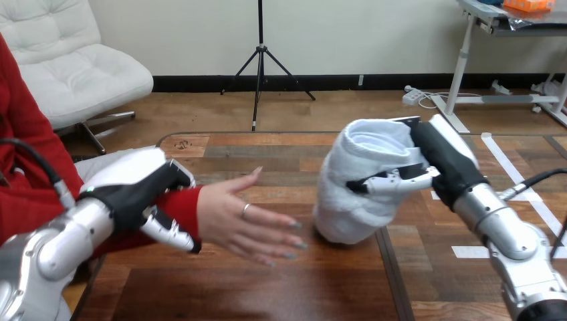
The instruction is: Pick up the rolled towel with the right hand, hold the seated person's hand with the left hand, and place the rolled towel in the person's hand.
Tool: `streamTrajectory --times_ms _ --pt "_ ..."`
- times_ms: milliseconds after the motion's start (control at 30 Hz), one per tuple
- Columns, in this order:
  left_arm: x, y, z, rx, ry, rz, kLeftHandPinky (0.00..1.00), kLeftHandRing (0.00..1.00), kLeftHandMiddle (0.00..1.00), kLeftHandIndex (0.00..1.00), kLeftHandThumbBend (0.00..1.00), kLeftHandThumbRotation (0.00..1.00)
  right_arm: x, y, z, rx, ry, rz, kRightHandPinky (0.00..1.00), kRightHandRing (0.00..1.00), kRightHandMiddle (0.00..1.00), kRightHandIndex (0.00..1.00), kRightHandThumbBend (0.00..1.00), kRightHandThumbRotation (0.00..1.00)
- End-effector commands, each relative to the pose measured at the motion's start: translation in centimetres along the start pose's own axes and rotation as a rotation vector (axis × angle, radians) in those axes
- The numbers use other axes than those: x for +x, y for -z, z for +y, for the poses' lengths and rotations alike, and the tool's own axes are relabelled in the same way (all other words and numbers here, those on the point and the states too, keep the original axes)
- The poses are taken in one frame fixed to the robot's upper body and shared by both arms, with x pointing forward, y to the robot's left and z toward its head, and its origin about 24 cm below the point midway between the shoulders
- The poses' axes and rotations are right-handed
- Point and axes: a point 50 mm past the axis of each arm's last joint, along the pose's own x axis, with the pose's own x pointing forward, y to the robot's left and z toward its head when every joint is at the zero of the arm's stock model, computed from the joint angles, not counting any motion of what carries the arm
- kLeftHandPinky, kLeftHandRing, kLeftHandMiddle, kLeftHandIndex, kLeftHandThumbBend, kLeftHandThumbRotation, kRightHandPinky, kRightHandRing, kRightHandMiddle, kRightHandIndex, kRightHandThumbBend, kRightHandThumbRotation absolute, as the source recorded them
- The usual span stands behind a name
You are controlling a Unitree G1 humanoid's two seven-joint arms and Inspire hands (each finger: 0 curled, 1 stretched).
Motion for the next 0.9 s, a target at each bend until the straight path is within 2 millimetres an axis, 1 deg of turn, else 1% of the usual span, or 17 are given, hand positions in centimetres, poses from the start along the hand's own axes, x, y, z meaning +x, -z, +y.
streamTrajectory --times_ms 0,433,867 --pt "0.7 -3.4 6.2 0.024 -0.243 -0.137 0.27 0.34 0.42 0.4 0.72 0.0 2.6 -5.0 -0.3 -0.006 0.031 -0.207 0.3 0.35 0.41 0.42 0.83 0.0" --pt "1.1 -3.8 6.3 0.01 -0.252 -0.143 0.27 0.33 0.41 0.4 0.71 0.0 3.0 -5.9 0.7 0.005 0.009 -0.24 0.3 0.34 0.4 0.42 0.84 0.0" --pt "1.4 -4.2 6.2 0.002 -0.247 -0.141 0.27 0.34 0.42 0.41 0.7 0.0 3.6 -7.6 1.8 0.003 -0.014 -0.265 0.29 0.34 0.39 0.41 0.84 0.0"
